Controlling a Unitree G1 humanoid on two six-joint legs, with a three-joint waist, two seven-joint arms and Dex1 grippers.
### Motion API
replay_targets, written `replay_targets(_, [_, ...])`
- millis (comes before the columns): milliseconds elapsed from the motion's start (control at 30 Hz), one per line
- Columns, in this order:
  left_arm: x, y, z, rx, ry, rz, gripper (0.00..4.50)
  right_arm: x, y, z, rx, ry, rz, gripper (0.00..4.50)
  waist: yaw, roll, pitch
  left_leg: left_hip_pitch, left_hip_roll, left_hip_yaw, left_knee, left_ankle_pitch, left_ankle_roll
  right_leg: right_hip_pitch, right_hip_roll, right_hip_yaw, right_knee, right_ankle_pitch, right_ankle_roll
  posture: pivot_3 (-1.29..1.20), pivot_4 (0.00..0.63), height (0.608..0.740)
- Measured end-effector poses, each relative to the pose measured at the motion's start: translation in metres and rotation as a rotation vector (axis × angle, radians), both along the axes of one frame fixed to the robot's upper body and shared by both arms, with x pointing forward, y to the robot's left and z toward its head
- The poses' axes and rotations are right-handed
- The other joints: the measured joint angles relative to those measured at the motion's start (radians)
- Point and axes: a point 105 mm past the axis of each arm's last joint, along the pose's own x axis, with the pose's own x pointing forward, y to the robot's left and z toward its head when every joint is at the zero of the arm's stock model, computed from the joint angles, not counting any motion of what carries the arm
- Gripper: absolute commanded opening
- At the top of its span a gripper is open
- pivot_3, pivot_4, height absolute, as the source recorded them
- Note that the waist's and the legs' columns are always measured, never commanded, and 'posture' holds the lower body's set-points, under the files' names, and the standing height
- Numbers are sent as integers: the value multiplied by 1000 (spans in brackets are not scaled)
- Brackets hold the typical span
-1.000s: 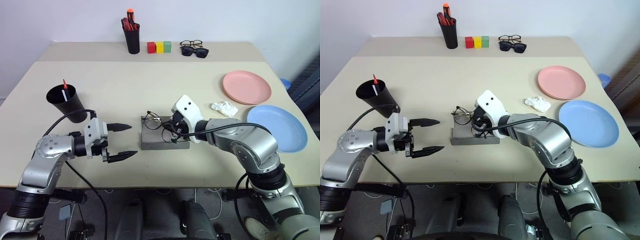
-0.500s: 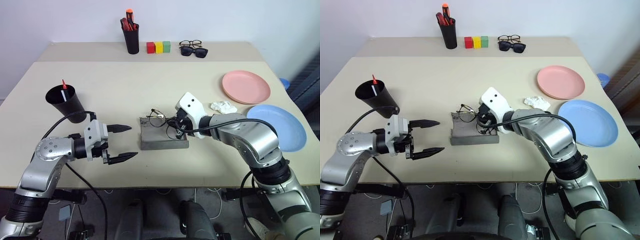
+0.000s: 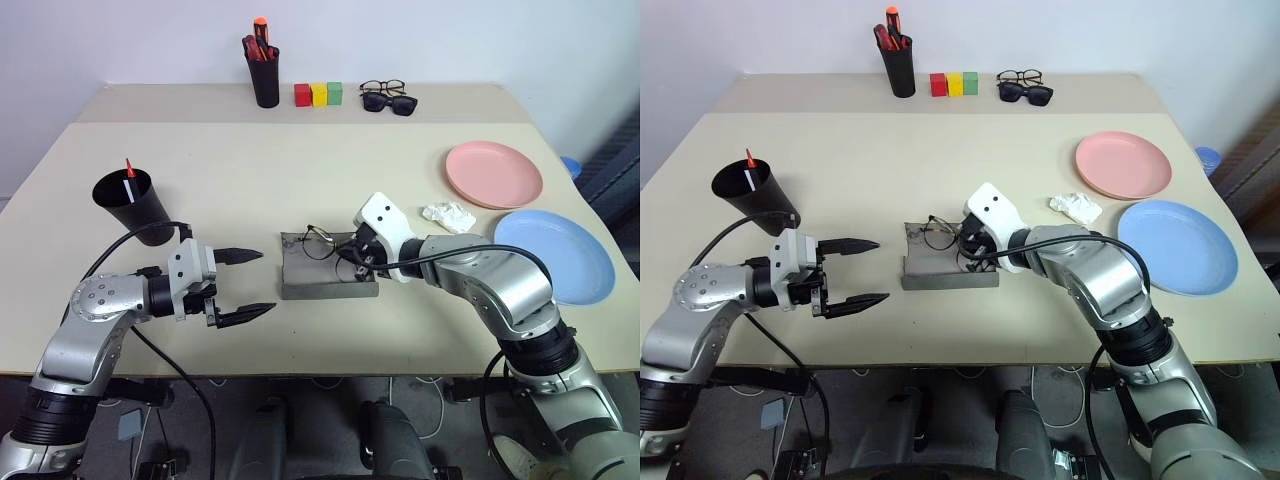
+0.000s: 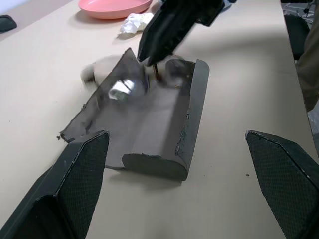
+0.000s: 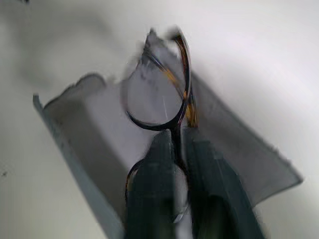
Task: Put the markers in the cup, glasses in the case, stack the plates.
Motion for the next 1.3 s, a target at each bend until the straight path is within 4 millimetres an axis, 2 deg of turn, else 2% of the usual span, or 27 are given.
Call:
replay_targets(133, [1, 0, 0, -5, 6, 7, 4500, -6, -4, -2, -6, 11, -1, 3905, 0, 0, 0, 0, 0, 0, 0, 0, 0, 0, 0, 0, 0, 0, 0, 0, 150, 740])
replay_targets(267, [9, -2, 7, -61, 20, 45, 4500, -8, -13, 2, 25, 16, -40, 3905, 5, 0, 0, 0, 0, 0, 1, 0, 0, 0, 0, 0, 0, 0, 0, 0, 150, 740])
replay_targets(367, [28, -4, 24, -96, -25, 87, 4500, -16, -31, 15, 75, -34, -63, 3905, 17, -1, 0, 0, 0, 0, 1, 0, 0, 1, 0, 0, 0, 0, 1, 0, 150, 740])
replay_targets(467, [56, -2, 38, -117, -53, 169, 3576, -33, -49, 23, 93, -109, -61, 3970, 29, -1, 0, 0, 0, 0, 2, 0, 0, 3, 0, -1, -1, -1, 2, 0, 150, 740])
replay_targets(533, [70, -1, 43, -125, -52, 199, 2598, -46, -57, 22, 105, -121, -49, 3970, 28, -2, 0, 0, 0, 0, 2, 0, 0, 3, 0, -1, -1, -1, 2, 0, 150, 740])
replay_targets(700, [107, -21, 48, -87, -60, 193, 38, -79, -85, 4, 72, -139, -67, 3970, 32, -4, 1, 1, -1, 0, 3, 0, 0, 6, 0, -1, -2, -1, 3, 0, 150, 740])
replay_targets(800, [134, -39, 49, -18, -71, 192, 38, -95, -97, -10, 76, -133, -82, 3970, 35, -6, 1, 2, -1, 0, 4, 0, 0, 8, 0, -1, -3, -2, 5, 0, 150, 740])
replay_targets(867, [146, -53, 43, 44, -73, 168, 38, -101, -98, -9, 105, -165, -74, 3970, 27, -6, 1, 2, -1, 1, 5, 0, 0, 9, -1, -1, -4, -2, 5, 0, 150, 740])
replay_targets(1000, [157, -74, 24, 156, -42, 123, 38, -108, -101, -8, 117, -219, -72, 3970, 24, -8, 2, 3, -1, 1, 3, 0, 0, 8, -1, -2, -4, -2, 5, 0, 150, 740])
replay_targets(1167, [154, -79, 1, 246, 70, 55, 38, -110, -104, -9, 115, -248, -106, 3970, 27, -9, 3, 2, -1, 0, 3, 0, 0, 7, -1, -2, -4, -2, 5, 0, 150, 740])
replay_targets(1300, [134, -89, -3, 235, 201, -122, 38, -109, -104, -7, 129, -269, -138, 3970, 27, -11, 4, 1, -1, 0, 4, 0, 0, 8, -1, -2, -4, -2, 4, 0, 150, 740])
